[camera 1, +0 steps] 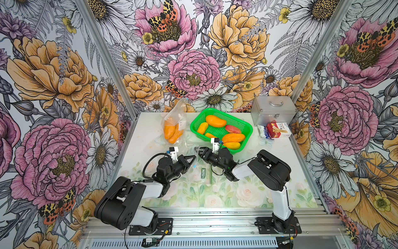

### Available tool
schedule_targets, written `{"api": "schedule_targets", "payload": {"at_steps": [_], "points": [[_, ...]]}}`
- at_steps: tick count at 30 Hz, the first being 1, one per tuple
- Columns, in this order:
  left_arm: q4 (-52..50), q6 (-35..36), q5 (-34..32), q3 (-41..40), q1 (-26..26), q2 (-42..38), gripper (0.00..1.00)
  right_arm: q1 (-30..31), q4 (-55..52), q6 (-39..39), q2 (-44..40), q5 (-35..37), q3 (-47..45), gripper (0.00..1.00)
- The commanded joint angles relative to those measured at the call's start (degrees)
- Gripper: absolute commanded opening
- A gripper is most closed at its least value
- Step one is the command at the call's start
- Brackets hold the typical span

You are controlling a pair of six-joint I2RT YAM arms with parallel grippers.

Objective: Place the mango in a zip-top bag and seal the zipper
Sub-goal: Open the zipper food storage bag.

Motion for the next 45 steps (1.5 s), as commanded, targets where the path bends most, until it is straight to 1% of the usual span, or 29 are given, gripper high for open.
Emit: {"api": "schedule_targets", "payload": {"at_steps": [1, 4, 5, 6, 9, 13, 16, 19, 21, 24, 29, 31, 33, 36, 39, 42, 45], "points": [[0.03, -0.48, -0.97, 0.57, -0.5, 0.44, 0.07, 0.5, 3.84, 0.15, 1.7, -1.82, 1.29, 0.62], [-0.02, -0.48, -2.01, 0.14, -0.15, -0.26, 0.47, 0.43, 3.77, -0.01, 1.29, -1.8, 0.71, 0.62], [-0.14, -0.38, -2.47, -0.11, 0.08, -0.6, 0.57, 0.5, 3.66, -0.11, 1.2, -1.62, 0.39, 0.62], [-0.23, -0.11, -2.69, -0.2, 0.32, -0.95, 0.62, 0.5, 3.36, -0.25, 1.04, -1.44, 0.18, 0.63], [-2.46, 2.25, -2.64, 0.58, 0.81, -2.61, 0.68, 0.46, 1.81, -0.62, 0.83, -1.08, -0.04, 0.65], [-12.26, 8.91, -3.36, 3.15, 0.82, -7.18, 0.74, 0.46, 0.08, -0.68, 0.78, -0.64, 0.18, 0.65], [-23.61, 15.85, -5.07, 6.01, 1.11, -12.87, 0.81, 0.48, -2.01, -1.14, 0.5, -0.08, 0.19, 0.65], [-38.65, 26.63, -8.75, 10.88, 1.02, -18.55, 0.88, 0.49, -2.69, -1.49, 0.41, -0.02, 0.27, 0.66], [-47.44, 34.3, -11.07, 14.86, 1.0, -20.51, 0.89, 0.5, -3.16, -1.54, 0.4, 0.07, 0.49, 0.66], [-55.73, 43.64, -11.88, 19.46, 1.06, -19.5, 0.89, 0.59, -3.57, -1.57, 0.58, 0.16, 0.8, 0.66], [-63.78, 54.07, -9.99, 26.08, 0.52, -14.51, 0.89, 0.68, -4.09, -1.67, 1.16, 0.76, 1.37, 0.66], [-66.47, 57.79, -11.15, 28.37, -0.38, -13.11, 0.9, 0.62, -4.18, -1.74, 1.26, 1.03, 1.56, 0.66], [-67.72, 61.42, -13.85, 29.39, -1.49, -12.68, 0.89, 0.65, -4.43, -1.86, 1.34, 1.04, 1.77, 0.66], [-67.73, 65.01, -14.55, 30.03, -2.19, -12.38, 0.83, 0.66, -5.03, -2.03, 1.27, 0.97, 1.89, 0.66], [-67.69, 66.91, -14.99, 30.97, -3.18, -12.09, 0.77, 0.65, -5.33, -2.04, 1.2, 0.69, 2.11, 0.66], [-68.06, 68.11, -18.29, 32.07, -4.77, -11.1, 0.71, 0.68, -5.5, -2.2, 0.96, 0.69, 2.15, 0.66], [-68.69, 68.68, -20.2, 33.43, -5.43, -8.82, 0.66, 0.63, -5.72, -2.26, 0.79, 0.69, 2.22, 0.66]]}}
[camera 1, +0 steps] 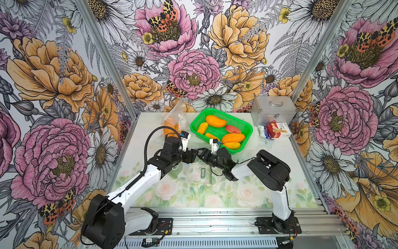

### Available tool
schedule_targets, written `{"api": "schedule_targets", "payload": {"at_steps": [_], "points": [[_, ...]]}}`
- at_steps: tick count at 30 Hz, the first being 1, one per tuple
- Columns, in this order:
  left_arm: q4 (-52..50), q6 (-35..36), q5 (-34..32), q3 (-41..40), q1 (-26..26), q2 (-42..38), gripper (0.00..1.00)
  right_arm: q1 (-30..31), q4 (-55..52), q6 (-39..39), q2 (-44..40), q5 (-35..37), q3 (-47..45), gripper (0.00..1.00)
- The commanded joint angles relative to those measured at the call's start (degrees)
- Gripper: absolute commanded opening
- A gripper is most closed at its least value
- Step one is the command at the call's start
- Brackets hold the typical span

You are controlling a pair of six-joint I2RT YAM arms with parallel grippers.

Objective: Place the mango in a zip-top bag and seal the zipper
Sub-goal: Open the zipper food storage bag.

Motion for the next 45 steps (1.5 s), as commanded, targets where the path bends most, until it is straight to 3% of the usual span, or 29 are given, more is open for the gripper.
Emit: {"api": "schedule_targets", "payload": {"at_steps": [1, 5, 10, 17, 22, 29, 34, 45], "points": [[-1.45, 3.55, -3.94, 2.43, -0.95, 2.34, 0.65, 0.47, -0.54, -1.31, 0.54, 0.64, 1.37, 0.66], [-3.15, 4.58, -7.22, 3.86, -2.32, 4.52, 0.62, 0.48, -0.7, -1.3, 0.53, 0.65, 1.33, 0.66], [-4.04, 4.6, -10.36, 4.06, -2.55, 5.2, 0.51, 0.51, -1.07, -1.39, 0.64, 0.57, 1.66, 0.66], [-3.98, 4.43, -12.17, 4.75, -2.72, 6.16, 0.14, 0.48, -1.64, -1.3, 0.64, 0.84, 1.8, 0.66], [-3.8, 3.51, -12.8, 4.74, -2.96, 5.93, 0.0, 0.53, -1.99, -1.3, 0.36, 1.16, 1.71, 0.66], [-3.66, -2.04, -12.59, 4.41, -2.74, 1.95, 0.0, 0.57, -2.34, -0.73, 0.3, 1.73, 1.74, 0.66], [-3.71, -6.35, -7.59, 3.7, -1.21, -0.78, 0.0, 0.65, 0.45, -1.25, 0.41, 0.32, 2.7, 0.56], [-3.58, -9.82, -2.91, 2.84, 1.07, -4.16, 0.0, 0.65, 2.53, -2.73, 0.19, -0.69, 4.46, 0.39]]}}
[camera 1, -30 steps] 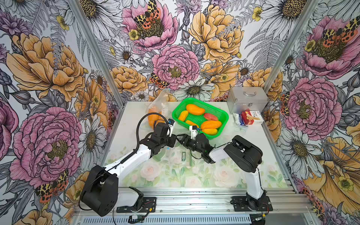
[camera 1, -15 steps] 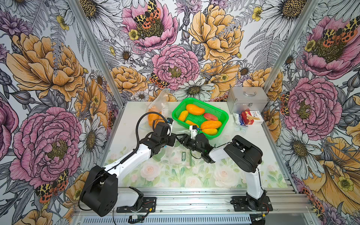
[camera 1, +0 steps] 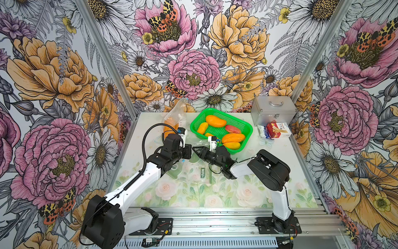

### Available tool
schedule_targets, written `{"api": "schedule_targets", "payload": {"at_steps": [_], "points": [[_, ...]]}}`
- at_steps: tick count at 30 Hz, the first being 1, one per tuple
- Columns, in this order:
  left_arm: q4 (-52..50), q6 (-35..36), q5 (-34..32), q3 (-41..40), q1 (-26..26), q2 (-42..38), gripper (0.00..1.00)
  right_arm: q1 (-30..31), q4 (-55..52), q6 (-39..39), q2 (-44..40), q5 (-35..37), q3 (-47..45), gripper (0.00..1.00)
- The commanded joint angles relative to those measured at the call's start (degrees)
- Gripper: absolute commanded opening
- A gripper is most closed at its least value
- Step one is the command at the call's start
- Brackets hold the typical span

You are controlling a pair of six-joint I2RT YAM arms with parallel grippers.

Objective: Place the mango in a zip-top bag and seal the zipper
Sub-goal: Open the zipper food storage bag.

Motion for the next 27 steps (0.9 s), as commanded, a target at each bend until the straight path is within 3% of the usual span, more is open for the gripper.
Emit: {"api": "schedule_targets", "payload": {"at_steps": [1, 10, 16, 23, 27], "points": [[0.51, -2.3, 3.38, -0.45, 1.07, -2.98, 0.0, 0.36, 1.75, -1.85, 0.1, -0.59, 1.71, 0.36], [1.49, -4.86, 4.43, -1.28, 3.76, -5.25, 0.0, 0.4, -0.9, -4.36, -2.61, 0.26, -0.01, 0.01], [8.66, -9.0, 3.01, -5.52, 5.63, -6.19, 0.0, 0.49, -5.11, -5.1, -7.14, 0.97, -3.65, 0.0], [15.9, -10.92, 1.18, -8.34, 6.05, -6.62, 0.0, 1.5, -38.82, -7.68, -18.19, 1.72, -3.71, 0.0], [17.61, -10.84, -0.34, -9.51, 5.04, -6.59, 0.0, 3.31, -59.4, -10.5, -25.07, 6.31, -3.23, 0.0]]}}
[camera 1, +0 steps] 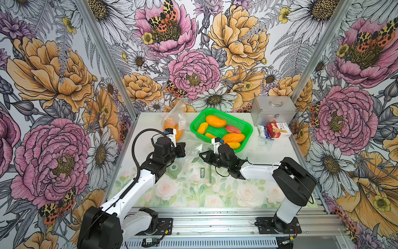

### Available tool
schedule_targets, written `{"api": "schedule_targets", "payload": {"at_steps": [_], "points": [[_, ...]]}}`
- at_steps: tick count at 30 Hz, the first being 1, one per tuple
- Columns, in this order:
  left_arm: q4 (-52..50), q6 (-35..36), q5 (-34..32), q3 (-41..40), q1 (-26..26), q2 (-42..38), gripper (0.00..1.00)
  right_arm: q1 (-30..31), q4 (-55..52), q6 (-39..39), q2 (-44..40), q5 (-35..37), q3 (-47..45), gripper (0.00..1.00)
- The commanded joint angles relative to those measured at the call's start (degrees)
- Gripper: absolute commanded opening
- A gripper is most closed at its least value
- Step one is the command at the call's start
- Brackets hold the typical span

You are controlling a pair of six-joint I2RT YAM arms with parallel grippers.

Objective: Place the mango in a zip-top bag and seal the zipper
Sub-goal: Open the zipper food storage bag.

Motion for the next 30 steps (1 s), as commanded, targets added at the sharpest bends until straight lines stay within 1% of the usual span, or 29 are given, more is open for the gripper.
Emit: {"api": "schedule_targets", "payload": {"at_steps": [1, 5, 7, 10, 12, 14, 15, 17, 19, 21, 23, 24, 26, 27, 30], "points": [[5.23, -1.28, -2.92, -1.83, -0.7, -1.39, 0.0, 1.26, -24.27, -3.75, -5.29, 5.05, 0.3, 0.0], [7.39, -1.83, -5.89, -3.76, -1.22, -3.36, 0.0, 1.13, -36.64, -6.14, -8.93, 10.72, -0.13, 0.0], [8.11, -1.2, -6.94, -4.27, -1.62, -5.01, 0.0, 1.13, -39.12, -7.64, -9.75, 12.24, -0.13, 0.0], [8.12, 0.63, -7.69, -4.13, -2.86, -6.83, 0.0, 1.13, -39.6, -9.91, -11.26, 13.02, 0.91, 0.01], [8.12, 1.25, -7.66, -3.93, -4.09, -7.44, 0.0, 1.43, -39.48, -12.15, -12.49, 13.06, 2.97, 0.2], [8.14, 1.47, -8.03, -3.79, -6.12, -7.35, 0.0, 2.2, -39.51, -14.51, -14.19, 14.18, 5.88, 0.34], [8.07, 1.52, -8.38, -3.81, -7.2, -7.09, 0.0, 2.63, -39.46, -15.37, -15.01, 14.88, 7.05, 0.38], [8.12, 1.21, -9.14, -4.0, -9.29, -6.28, 0.0, 3.33, -38.98, -16.72, -16.52, 16.08, 9.26, 0.4], [8.2, 1.03, -10.17, -4.18, -11.19, -5.44, 0.0, 4.19, -37.45, -17.69, -17.78, 16.32, 10.56, 0.39], [8.45, 0.81, -10.58, -4.1, -12.27, -4.6, 0.0, 5.02, -35.09, -18.03, -18.46, 16.22, 11.06, 0.32], [9.14, 0.3, -10.58, -4.01, -12.77, -3.87, 0.0, 5.71, -32.1, -18.0, -18.07, 16.36, 11.12, 0.23], [9.57, 0.04, -10.51, -3.88, -12.94, -3.44, 0.0, 5.83, -30.62, -17.86, -17.41, 16.56, 11.34, 0.17], [10.2, -0.47, -10.35, -3.6, -13.38, -3.04, 0.0, 6.03, -27.99, -17.25, -15.41, 17.54, 11.74, 0.1], [10.49, -0.81, -10.4, -3.5, -13.63, -3.09, 0.0, 5.98, -26.07, -16.94, -14.14, 18.08, 11.75, 0.07], [10.66, -1.86, -10.42, -3.14, -14.29, -3.57, 0.0, 5.93, -18.25, -15.94, -10.49, 18.69, 10.67, 0.03]]}}
